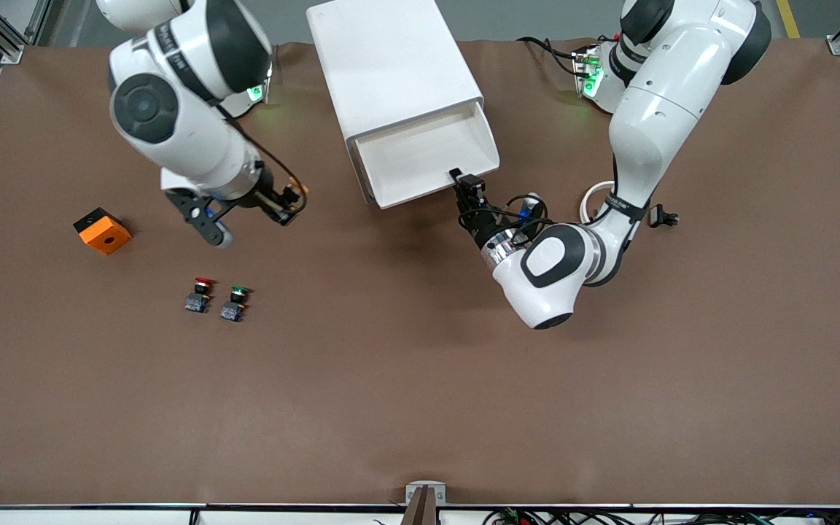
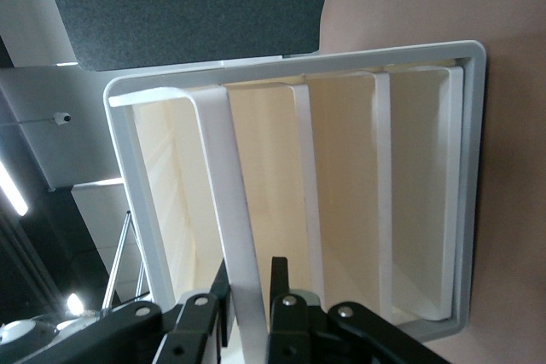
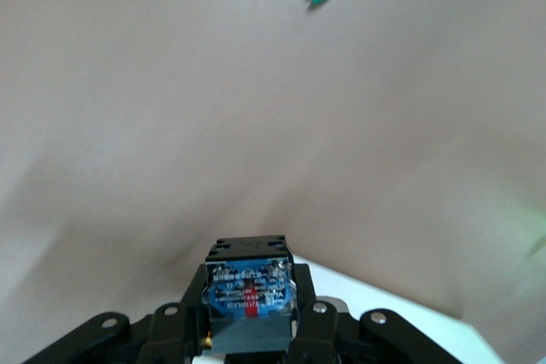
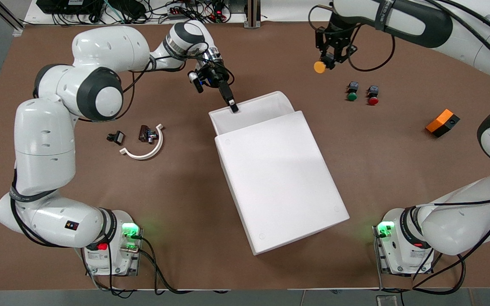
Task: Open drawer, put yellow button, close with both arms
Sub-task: 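Carry the yellow button over the open drawer and lower it with the right gripper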
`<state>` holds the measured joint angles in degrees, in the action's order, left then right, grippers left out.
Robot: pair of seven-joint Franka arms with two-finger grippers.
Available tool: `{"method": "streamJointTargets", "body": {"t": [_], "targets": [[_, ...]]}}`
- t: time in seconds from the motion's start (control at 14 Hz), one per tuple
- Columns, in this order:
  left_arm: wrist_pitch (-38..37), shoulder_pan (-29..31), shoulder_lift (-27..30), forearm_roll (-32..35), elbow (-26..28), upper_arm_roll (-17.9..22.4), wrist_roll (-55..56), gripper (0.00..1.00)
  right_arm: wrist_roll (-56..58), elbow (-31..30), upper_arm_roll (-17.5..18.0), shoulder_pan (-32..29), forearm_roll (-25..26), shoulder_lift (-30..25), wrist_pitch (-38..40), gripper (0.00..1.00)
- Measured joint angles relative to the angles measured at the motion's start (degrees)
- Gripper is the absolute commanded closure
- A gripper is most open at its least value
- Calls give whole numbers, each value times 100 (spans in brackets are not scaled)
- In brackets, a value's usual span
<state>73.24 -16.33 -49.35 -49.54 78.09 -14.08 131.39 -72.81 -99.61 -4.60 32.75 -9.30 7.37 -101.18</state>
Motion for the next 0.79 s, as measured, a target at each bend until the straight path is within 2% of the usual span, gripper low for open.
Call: {"method": "streamJointTargets", "body": {"t": [0.14, 0.21, 0.36, 0.43, 0.79], "targets": [[0, 16, -3, 0, -9, 18, 8, 78, -528, 162, -1, 342, 0, -1, -10, 100], [0, 13, -3, 0, -10, 18, 11, 70, -746, 225, -2, 498, 0, -1, -16, 100], [0, 10, -4, 0, -12, 18, 14, 14, -1084, 267, -3, 795, 1, 15, -113, 100], [1, 10, -8, 0, -12, 20, 14, 0, -1224, 267, -5, 938, 1, 50, -191, 100], [8, 3, -47, 1, -25, 43, 14, 0, -2113, 261, -6, 1780, 37, 605, -919, 100]]}}
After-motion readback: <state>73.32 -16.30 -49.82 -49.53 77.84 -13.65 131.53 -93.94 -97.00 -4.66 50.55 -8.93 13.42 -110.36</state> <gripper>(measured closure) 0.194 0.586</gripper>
